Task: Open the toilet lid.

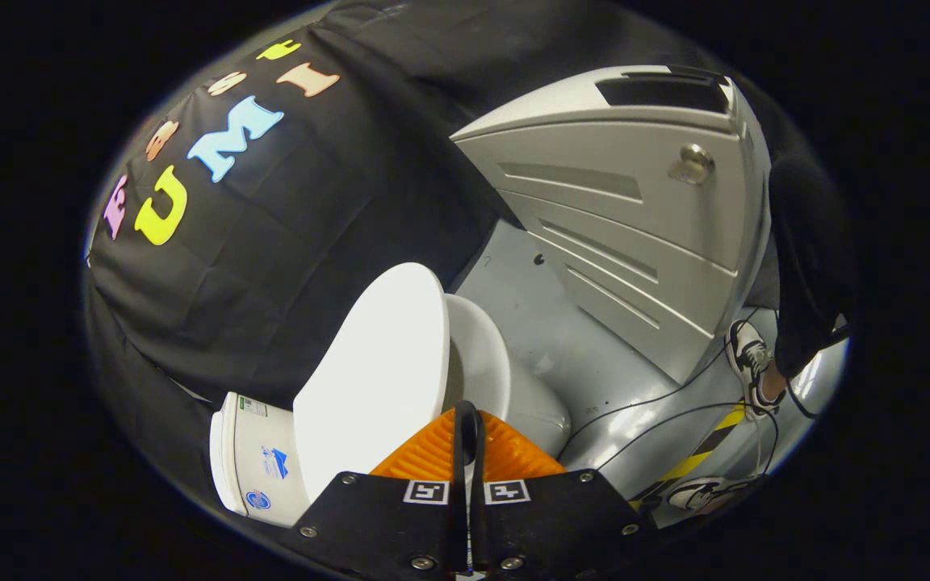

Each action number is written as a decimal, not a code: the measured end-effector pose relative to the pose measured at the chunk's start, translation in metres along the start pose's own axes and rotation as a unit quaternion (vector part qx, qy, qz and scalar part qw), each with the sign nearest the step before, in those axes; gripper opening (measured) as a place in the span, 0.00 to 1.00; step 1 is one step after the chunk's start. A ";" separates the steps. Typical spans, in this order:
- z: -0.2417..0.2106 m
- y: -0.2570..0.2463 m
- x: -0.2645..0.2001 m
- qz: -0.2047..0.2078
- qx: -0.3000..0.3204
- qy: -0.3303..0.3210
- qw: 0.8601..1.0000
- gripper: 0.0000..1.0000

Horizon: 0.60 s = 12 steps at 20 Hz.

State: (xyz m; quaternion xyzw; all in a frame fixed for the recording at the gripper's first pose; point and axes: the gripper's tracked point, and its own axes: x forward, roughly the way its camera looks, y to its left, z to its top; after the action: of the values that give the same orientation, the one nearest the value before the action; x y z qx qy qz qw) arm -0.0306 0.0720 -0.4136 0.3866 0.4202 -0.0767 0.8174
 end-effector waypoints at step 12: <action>0.033 0.101 -0.071 0.011 -0.127 -0.092 0.988 0.01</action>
State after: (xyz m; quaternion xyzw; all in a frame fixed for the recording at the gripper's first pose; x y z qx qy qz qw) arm -0.0094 0.1044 -0.2916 0.2753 0.3451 -0.0485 0.8960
